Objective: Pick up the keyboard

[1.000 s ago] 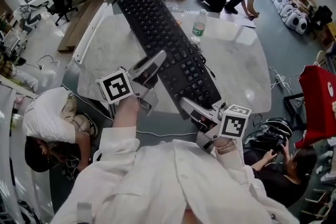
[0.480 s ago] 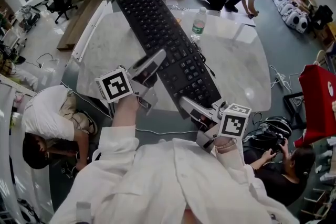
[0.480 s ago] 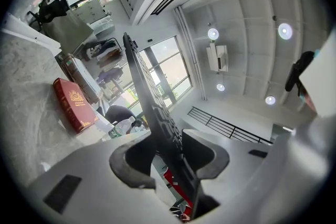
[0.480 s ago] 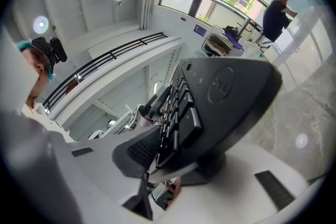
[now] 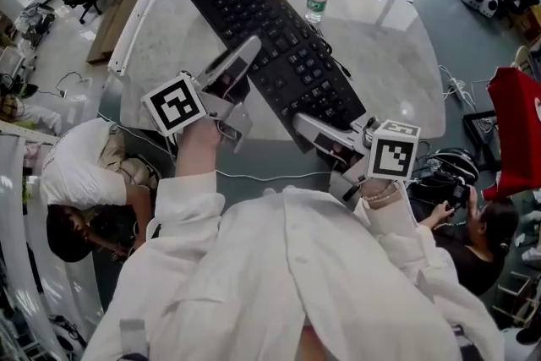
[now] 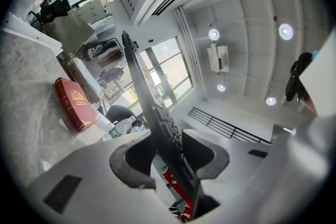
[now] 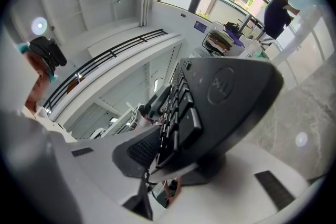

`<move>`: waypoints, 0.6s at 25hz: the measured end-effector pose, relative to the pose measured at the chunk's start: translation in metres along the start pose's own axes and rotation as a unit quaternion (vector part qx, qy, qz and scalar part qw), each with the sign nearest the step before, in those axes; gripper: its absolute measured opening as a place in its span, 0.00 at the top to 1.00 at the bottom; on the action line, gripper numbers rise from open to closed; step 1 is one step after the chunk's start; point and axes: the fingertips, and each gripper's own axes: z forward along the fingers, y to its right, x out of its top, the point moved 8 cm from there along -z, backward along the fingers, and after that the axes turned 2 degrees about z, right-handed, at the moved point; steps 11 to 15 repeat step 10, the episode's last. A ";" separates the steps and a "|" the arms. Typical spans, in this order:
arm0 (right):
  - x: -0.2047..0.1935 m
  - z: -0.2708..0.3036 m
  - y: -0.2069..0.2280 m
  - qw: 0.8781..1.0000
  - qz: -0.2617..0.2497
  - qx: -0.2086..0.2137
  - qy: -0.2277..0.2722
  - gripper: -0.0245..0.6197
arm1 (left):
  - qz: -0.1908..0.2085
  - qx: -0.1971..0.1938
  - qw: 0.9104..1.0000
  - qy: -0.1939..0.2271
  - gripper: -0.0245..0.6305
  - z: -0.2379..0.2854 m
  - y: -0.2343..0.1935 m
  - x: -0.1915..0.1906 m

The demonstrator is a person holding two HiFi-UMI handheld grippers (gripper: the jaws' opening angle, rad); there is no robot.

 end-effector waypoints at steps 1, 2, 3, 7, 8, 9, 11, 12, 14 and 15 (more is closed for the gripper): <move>0.001 0.001 0.001 1.000 -0.001 0.001 -0.002 0.79 | -0.001 0.003 1.000 0.000 0.74 0.000 -0.002 0.000; 0.003 0.002 0.002 1.000 -0.006 0.002 -0.005 0.79 | -0.006 0.008 1.000 0.000 0.74 -0.001 -0.004 0.000; 0.004 0.003 0.002 1.000 -0.012 0.002 -0.010 0.79 | -0.012 0.014 1.000 -0.001 0.74 -0.003 -0.005 -0.001; 0.004 0.005 0.005 1.000 -0.011 -0.003 -0.021 0.79 | -0.021 0.013 1.000 0.002 0.74 -0.006 -0.007 -0.001; 0.005 0.004 0.007 1.000 -0.010 -0.004 -0.023 0.79 | -0.020 0.009 1.000 0.005 0.74 -0.005 -0.008 -0.002; 0.005 0.003 0.010 1.000 -0.010 -0.005 -0.026 0.79 | -0.020 0.006 1.000 0.007 0.74 -0.004 -0.009 -0.003; 0.005 0.002 0.012 1.000 -0.010 -0.006 -0.028 0.79 | -0.020 0.003 1.000 0.010 0.74 -0.003 -0.009 -0.005; 0.005 0.002 0.012 1.000 -0.010 -0.006 -0.028 0.79 | -0.020 0.003 1.000 0.010 0.74 -0.003 -0.009 -0.005; 0.005 0.002 0.012 1.000 -0.010 -0.006 -0.028 0.79 | -0.020 0.003 1.000 0.010 0.74 -0.003 -0.009 -0.005; 0.005 0.002 0.012 1.000 -0.010 -0.006 -0.028 0.79 | -0.020 0.003 1.000 0.010 0.74 -0.003 -0.009 -0.005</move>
